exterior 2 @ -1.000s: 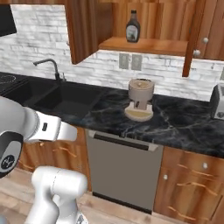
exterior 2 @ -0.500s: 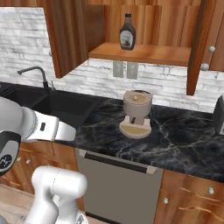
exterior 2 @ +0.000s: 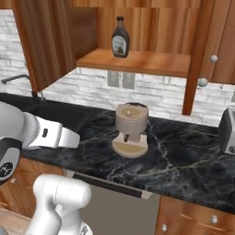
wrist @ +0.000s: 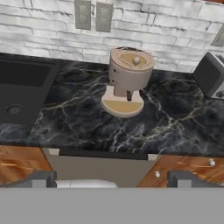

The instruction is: Move the oil and vinegar bottle and syrup bottle from the cabinet to the dining counter.

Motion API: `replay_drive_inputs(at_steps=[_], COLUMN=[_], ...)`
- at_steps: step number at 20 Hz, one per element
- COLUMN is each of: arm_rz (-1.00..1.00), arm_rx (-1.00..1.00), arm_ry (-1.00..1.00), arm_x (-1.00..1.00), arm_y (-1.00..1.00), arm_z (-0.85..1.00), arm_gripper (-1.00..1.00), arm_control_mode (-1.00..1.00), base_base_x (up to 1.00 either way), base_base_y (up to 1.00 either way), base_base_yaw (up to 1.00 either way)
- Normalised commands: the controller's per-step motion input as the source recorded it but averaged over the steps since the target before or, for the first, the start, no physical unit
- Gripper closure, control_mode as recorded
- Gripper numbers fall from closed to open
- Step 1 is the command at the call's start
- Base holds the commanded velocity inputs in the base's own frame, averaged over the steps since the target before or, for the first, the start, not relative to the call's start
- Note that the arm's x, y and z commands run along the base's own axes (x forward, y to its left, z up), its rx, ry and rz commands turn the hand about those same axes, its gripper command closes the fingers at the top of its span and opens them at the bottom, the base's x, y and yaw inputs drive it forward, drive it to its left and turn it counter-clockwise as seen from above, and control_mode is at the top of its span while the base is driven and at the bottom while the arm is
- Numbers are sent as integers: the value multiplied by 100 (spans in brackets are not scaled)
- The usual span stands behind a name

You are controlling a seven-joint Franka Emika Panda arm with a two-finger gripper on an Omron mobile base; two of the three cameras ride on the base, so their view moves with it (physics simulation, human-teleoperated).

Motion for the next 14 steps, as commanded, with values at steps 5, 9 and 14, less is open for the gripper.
replay_drive_inputs(at_steps=[5, 9, 14], arm_rz=[0, 0, 0], arm_rx=[0, 0, 0], arm_ry=[0, 0, 0], arm_x=[0, 0, 0], arm_y=[0, 0, 0], arm_z=[0, 0, 0], arm_gripper=[-100, -100, -100], arm_control_mode=[100, 100, 100], base_base_x=[31, 44, 61], base_base_y=[-56, -34, -21], base_base_yaw=[0, 0, 0])
